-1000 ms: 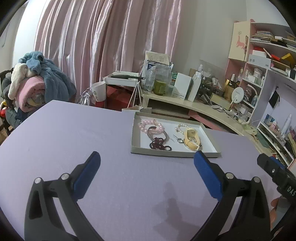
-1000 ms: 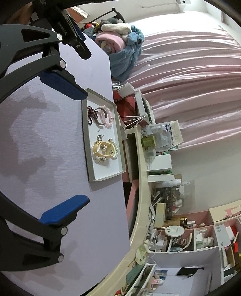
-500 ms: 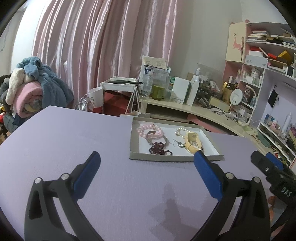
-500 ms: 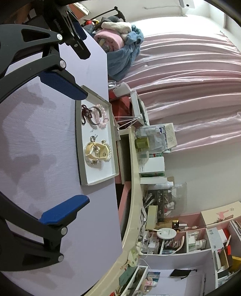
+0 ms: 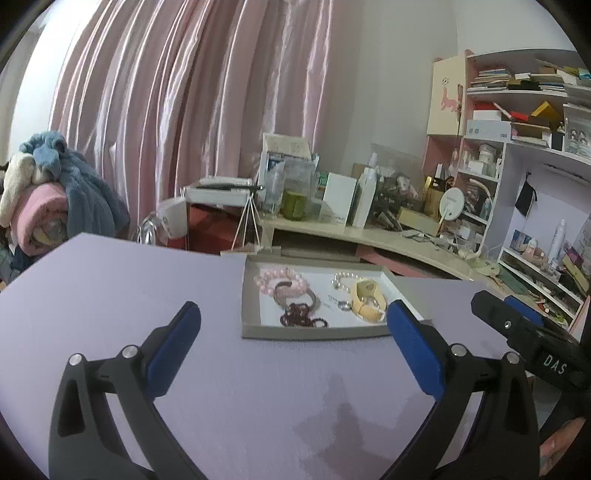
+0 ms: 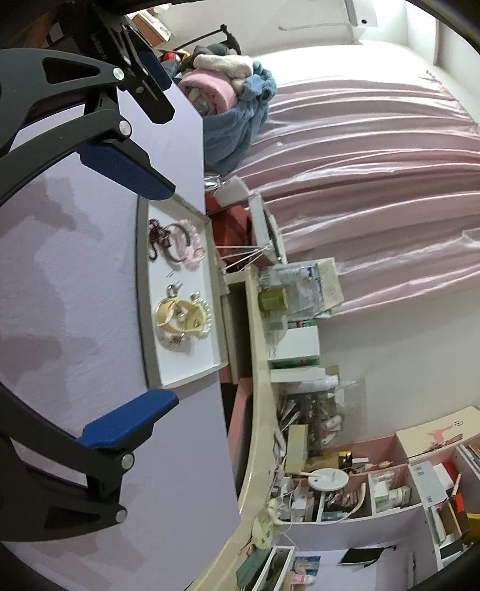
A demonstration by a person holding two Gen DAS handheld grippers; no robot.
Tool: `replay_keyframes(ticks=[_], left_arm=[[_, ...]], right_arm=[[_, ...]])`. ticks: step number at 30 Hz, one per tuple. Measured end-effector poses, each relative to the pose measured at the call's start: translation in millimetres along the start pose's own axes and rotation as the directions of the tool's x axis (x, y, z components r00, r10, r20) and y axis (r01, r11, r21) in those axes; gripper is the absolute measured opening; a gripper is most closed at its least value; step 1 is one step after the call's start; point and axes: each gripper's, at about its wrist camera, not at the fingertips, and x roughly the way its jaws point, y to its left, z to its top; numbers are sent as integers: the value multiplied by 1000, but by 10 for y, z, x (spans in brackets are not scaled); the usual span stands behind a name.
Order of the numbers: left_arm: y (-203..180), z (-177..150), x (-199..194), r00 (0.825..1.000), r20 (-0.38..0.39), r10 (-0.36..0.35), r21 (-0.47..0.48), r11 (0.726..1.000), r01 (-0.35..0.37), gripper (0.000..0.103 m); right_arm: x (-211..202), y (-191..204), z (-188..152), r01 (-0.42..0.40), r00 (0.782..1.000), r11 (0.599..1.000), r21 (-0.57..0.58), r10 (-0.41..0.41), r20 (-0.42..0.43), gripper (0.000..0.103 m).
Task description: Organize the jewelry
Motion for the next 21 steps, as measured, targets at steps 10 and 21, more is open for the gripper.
replay_keyframes(ticks=[10, 21], left_arm=[[-21, -30, 13, 1000, 3, -10, 7, 1000, 10, 101], [-53, -139, 75, 1000, -26, 16, 23, 1000, -15, 101]], right_arm=[[24, -30, -8, -22, 1000, 999, 26, 23, -9, 102], [55, -9, -83, 29, 999, 1000, -4, -29, -34, 102]])
